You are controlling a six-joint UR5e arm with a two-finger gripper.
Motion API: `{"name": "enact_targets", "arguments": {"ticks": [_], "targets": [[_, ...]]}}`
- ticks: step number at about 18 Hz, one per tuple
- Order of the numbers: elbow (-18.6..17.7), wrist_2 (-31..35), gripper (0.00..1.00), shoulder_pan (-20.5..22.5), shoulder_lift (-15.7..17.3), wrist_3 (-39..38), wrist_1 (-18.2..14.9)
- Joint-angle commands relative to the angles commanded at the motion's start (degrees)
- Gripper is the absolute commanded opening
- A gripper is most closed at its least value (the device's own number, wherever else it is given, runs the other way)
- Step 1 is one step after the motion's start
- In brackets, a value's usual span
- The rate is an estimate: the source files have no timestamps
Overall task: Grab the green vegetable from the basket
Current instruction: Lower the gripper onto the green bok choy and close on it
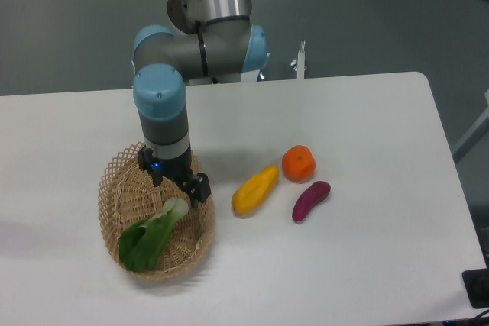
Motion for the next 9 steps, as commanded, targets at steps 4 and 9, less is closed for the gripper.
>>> {"name": "enact_targets", "arguments": {"ticks": [4, 9], "targets": [[0.5, 0.0, 1.0, -0.2, -1.6, 1.7, 1.8], [0.7, 0.0, 1.0, -0.4, -3.3, 1.5, 2.6]]}}
